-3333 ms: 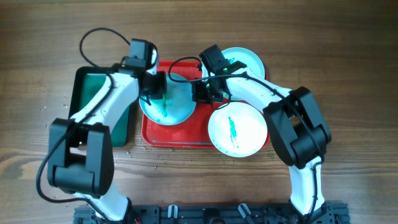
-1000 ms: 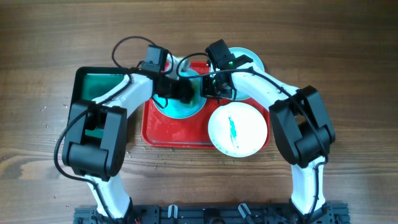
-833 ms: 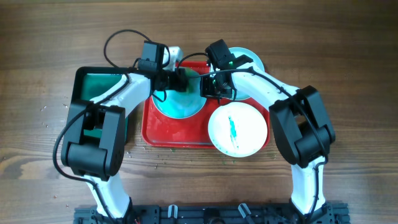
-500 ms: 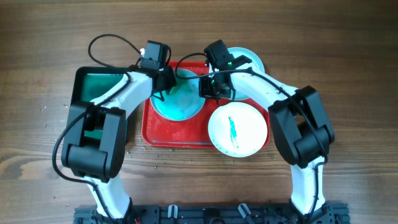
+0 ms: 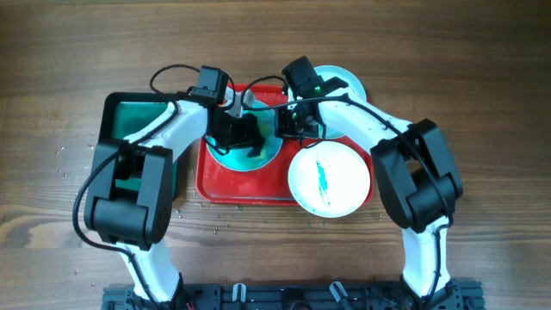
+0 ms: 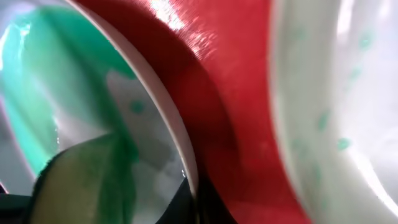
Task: Clean dirty plates on tray and stack at the side
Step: 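Scrub the left plate with the sponge while the right gripper holds its rim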
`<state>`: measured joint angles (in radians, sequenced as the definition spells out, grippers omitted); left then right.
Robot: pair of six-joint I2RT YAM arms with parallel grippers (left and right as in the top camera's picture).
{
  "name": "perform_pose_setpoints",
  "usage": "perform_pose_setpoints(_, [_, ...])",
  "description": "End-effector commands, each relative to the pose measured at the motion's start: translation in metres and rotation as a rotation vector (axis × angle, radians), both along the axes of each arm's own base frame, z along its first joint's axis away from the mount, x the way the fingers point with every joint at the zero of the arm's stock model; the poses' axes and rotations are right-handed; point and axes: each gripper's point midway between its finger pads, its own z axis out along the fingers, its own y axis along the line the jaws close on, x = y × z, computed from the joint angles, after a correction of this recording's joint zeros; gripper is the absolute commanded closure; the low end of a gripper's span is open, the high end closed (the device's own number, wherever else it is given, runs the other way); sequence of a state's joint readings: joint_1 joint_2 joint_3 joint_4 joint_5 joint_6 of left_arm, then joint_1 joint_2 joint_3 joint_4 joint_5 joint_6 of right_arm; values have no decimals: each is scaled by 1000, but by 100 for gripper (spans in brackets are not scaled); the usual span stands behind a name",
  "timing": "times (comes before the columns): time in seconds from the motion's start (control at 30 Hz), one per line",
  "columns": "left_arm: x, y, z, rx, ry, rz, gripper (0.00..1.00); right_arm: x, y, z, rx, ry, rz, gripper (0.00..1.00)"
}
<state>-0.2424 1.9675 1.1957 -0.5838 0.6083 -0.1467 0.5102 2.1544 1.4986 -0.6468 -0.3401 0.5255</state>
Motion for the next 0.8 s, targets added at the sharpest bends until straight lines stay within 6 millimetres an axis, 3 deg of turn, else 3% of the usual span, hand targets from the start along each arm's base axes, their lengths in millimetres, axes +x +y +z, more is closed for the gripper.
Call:
perform_pose_setpoints(0.0, [-10, -16, -6, -21, -6, -70, 96, -13, 19, 0, 44, 17, 64, 96])
perform_pose_setpoints(0.1, [-5, -21, -11, 22, -47, -82, 96, -14, 19, 0, 44, 17, 65, 96])
perform_pose_setpoints(0.2, [13, -10, -19, 122, -84, 18, 96, -14, 19, 0, 44, 15, 70, 96])
perform_pose_setpoints(0.33, [42, 19, -25, 259, -150, 175, 96, -14, 19, 0, 42, 15, 73, 96])
perform_pose_setpoints(0.57, [84, 88, -23, 516, -291, 406, 96, -14, 18, 0, 38, 14, 72, 96])
perform_pose_setpoints(0.67, [78, 109, -26, 593, -259, 472, 96, -14, 18, -1, 37, 14, 72, 96])
perform_pose_setpoints(0.77, [49, 112, -36, 618, -128, 454, 96, -13, 17, -1, 32, 10, 70, 96])
